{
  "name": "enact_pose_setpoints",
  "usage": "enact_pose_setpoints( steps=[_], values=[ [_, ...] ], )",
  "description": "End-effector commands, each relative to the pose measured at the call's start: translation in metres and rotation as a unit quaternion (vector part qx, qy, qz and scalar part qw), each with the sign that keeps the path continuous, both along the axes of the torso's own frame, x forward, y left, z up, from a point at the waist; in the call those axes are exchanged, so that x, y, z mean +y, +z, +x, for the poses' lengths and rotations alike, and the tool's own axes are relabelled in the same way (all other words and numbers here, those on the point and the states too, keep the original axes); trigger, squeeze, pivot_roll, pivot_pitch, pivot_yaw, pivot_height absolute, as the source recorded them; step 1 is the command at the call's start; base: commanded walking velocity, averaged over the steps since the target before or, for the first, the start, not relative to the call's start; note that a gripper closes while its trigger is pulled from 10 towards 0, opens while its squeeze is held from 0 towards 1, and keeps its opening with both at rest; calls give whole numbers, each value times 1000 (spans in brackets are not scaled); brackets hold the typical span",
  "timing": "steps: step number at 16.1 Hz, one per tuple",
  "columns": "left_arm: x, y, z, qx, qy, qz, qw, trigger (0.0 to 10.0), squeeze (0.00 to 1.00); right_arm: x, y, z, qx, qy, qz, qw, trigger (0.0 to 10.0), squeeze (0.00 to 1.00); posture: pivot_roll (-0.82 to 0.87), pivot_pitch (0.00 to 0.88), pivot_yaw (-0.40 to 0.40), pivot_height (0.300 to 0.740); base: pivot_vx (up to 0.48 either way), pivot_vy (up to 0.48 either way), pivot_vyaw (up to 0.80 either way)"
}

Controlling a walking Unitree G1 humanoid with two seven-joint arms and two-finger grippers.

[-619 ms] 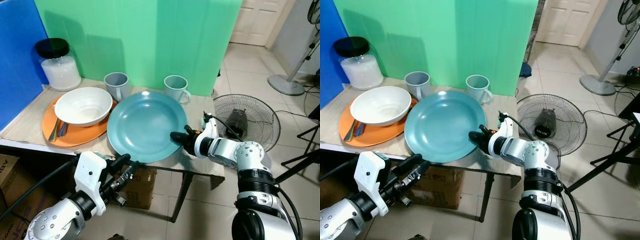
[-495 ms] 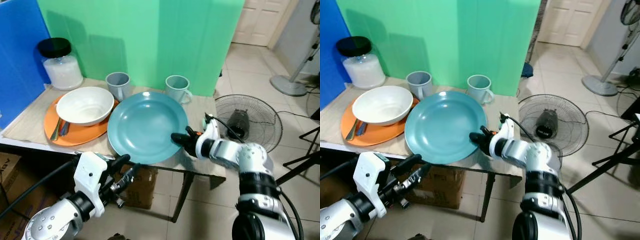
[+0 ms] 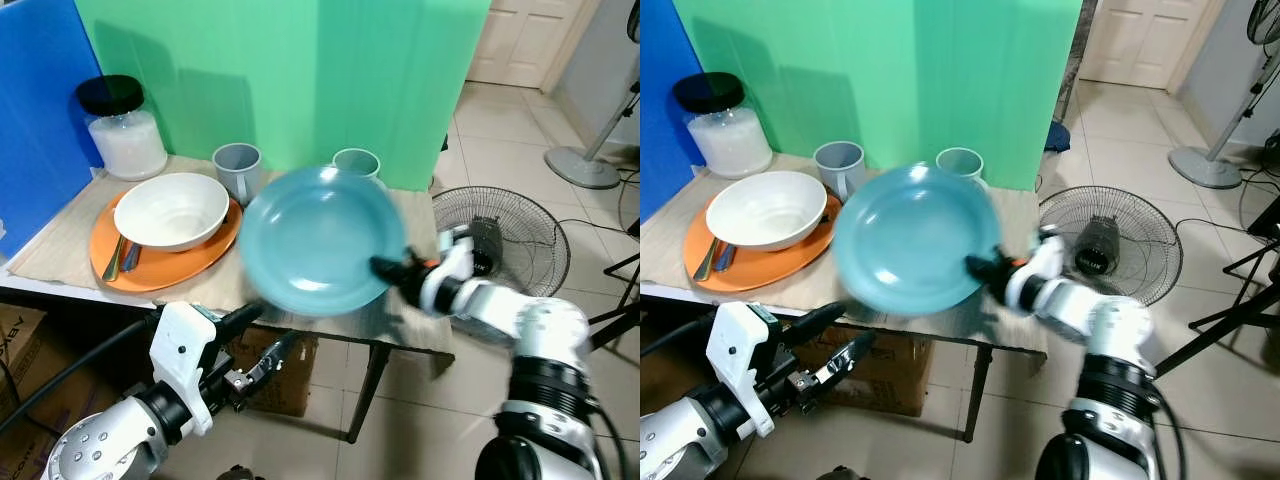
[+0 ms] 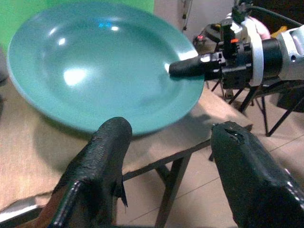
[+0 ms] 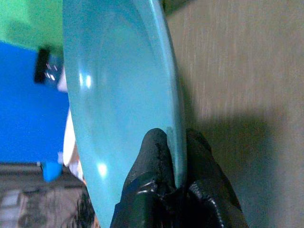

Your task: Setting the table

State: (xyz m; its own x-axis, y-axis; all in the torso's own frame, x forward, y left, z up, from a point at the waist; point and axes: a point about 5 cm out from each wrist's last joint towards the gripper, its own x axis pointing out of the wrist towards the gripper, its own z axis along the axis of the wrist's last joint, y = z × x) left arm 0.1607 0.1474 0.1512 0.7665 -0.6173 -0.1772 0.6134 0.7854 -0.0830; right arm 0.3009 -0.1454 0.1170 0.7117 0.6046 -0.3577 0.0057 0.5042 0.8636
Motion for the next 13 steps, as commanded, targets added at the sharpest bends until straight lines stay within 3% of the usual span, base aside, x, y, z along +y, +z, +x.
enact_pose_setpoints(
  steps=[1,2,3,5,6,7,8,9,11,12,13],
  values=[
    [-1,6,-1,-11,-1,-4,1000,10000,1000,-9,14,-1,-37,-14,9,999,0,0,-33,0,-9,740,0,0,0],
    [-1,8,-2,-15,3,-8,1000,10000,1000,-19,27,-4,-83,-29,4,996,0,0,-38,0,-5,740,0,0,0],
    [-1,6,-3,-18,14,2,1000,10000,1000,-31,50,-9,-165,-49,-16,985,10000,0,-49,0,6,740,0,0,0],
    [-1,-1,-4,-9,29,20,999,10000,953,-40,66,-15,-219,-63,-66,972,10000,0,-53,0,11,740,0,0,0],
    [-1,-2,-3,-8,33,24,999,10000,847,-44,67,-15,-218,-84,-80,969,10000,0,-59,0,18,740,0,0,-738],
    [-3,-2,4,-22,46,31,998,10000,627,-54,69,-15,-224,-134,-106,960,10000,0,-67,0,25,740,0,0,-738],
    [-3,-2,7,-26,51,33,998,10000,627,-57,69,-16,-226,-152,-116,955,10000,0,-73,0,32,740,0,0,-738],
    [-4,-1,11,-36,61,35,997,10000,557,-61,69,-17,-225,-168,-128,951,10000,0,-73,0,32,740,0,0,-738],
    [-8,-1,24,-49,91,36,994,10000,173,-72,68,-23,-231,-202,-160,938,10000,0,-87,0,42,740,0,0,-738],
    [-8,-1,25,-52,93,38,994,10000,173,-72,68,-25,-231,-205,-162,937,10000,0,-87,0,42,740,0,0,-738],
    [-5,-1,29,-61,115,47,990,10000,75,-75,65,-27,-235,-215,-180,931,10000,0,-85,0,38,740,0,0,-756]
  ],
)
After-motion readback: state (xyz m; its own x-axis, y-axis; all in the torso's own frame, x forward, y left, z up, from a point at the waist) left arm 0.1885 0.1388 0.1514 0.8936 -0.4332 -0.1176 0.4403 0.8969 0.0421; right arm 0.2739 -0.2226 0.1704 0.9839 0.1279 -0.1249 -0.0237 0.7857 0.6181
